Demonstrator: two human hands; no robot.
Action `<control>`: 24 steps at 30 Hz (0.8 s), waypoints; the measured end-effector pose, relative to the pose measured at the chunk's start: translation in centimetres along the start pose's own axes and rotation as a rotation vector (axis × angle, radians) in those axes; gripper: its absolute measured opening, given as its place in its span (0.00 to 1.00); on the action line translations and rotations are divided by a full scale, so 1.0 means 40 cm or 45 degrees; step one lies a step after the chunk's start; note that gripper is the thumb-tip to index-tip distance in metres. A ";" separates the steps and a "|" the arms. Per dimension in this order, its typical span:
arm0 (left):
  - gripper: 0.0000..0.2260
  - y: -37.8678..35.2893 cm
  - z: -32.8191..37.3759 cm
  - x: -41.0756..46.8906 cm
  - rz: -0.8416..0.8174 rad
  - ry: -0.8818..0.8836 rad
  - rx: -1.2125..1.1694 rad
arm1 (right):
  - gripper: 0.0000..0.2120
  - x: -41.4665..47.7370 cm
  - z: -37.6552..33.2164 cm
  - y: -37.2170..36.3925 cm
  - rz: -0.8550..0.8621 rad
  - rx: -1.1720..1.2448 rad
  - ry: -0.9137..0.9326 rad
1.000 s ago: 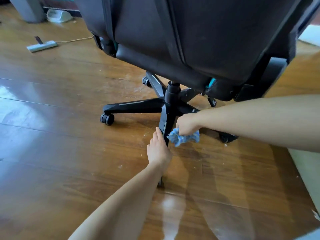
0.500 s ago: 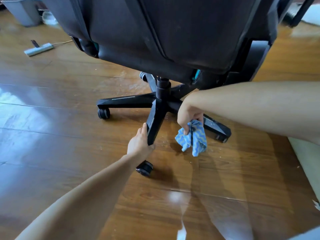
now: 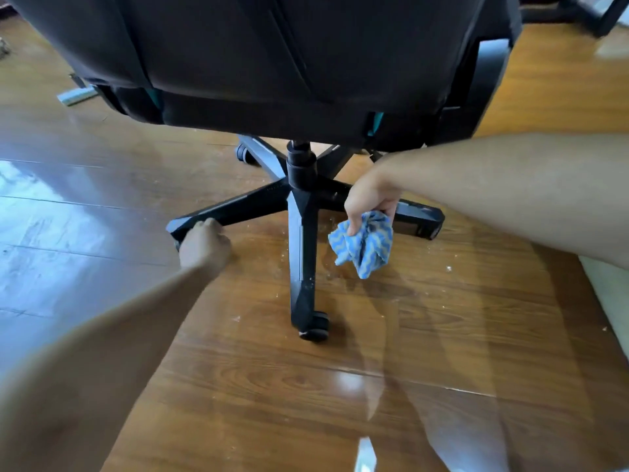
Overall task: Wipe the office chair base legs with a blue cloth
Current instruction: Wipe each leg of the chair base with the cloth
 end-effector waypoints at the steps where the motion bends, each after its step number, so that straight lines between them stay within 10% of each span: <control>1: 0.09 -0.034 0.033 -0.049 -0.056 -0.015 -0.138 | 0.10 -0.002 -0.008 0.009 0.003 -0.001 0.010; 5: 0.23 -0.238 0.124 -0.225 -0.675 0.277 -0.830 | 0.11 0.006 -0.029 0.043 0.124 -0.032 0.052; 12: 0.22 -0.305 0.134 -0.312 -0.724 0.760 -1.362 | 0.13 -0.026 -0.102 0.140 0.882 -0.322 0.227; 18: 0.23 -0.315 0.131 -0.320 -0.749 0.721 -1.530 | 0.11 -0.033 -0.201 0.131 1.544 -0.188 0.499; 24: 0.22 -0.338 0.130 -0.305 -0.640 0.681 -1.509 | 0.13 0.168 -0.268 -0.029 1.336 -0.185 0.514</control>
Point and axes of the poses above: each hand's wrist, its own x-axis towards the middle knuckle, its own y-axis out of the back of the hand, z = x × y, the point moved 8 cm from there along x, towards the middle knuckle, and after that the axes turned 2 degrees about x, right-handed, at the moved point
